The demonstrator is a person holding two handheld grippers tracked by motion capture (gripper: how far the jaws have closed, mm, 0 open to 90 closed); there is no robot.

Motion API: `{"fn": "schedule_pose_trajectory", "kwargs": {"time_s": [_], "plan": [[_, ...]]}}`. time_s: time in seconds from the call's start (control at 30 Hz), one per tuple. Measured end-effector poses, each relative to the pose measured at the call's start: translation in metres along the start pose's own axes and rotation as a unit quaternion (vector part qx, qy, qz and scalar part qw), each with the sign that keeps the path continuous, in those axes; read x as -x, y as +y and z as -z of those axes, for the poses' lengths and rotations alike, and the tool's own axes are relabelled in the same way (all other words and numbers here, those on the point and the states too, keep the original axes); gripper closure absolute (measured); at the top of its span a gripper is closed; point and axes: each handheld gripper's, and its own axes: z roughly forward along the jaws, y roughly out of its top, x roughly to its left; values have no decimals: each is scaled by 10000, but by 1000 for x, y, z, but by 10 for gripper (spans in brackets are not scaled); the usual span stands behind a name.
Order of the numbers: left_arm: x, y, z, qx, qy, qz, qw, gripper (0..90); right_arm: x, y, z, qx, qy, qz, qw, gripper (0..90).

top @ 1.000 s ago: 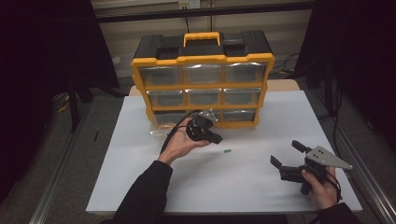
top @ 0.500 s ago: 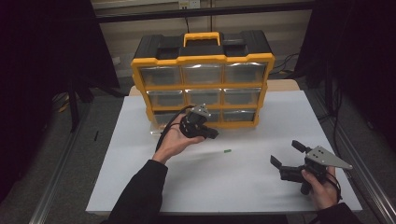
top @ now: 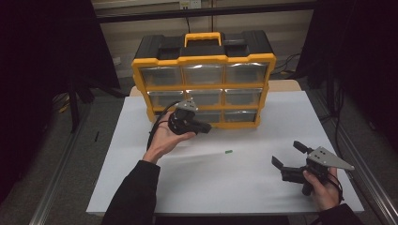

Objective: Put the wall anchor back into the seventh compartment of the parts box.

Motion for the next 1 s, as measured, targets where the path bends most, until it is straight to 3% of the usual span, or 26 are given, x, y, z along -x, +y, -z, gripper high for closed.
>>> {"fn": "schedule_pose_trajectory", "kwargs": {"time_s": [0.2,0.27,1.0], "plan": [[-1,2,13,47,34,-31,10000,850,0,0,0,-12,-2,-5,10000,8],[-1,2,15,88,49,51,9999,850,0,0,0,-1,-3,-8,10000,6],[-22,3,57,-201,462,108,9987,850,-1,0,0,32,-10,31,10000,0]]}}
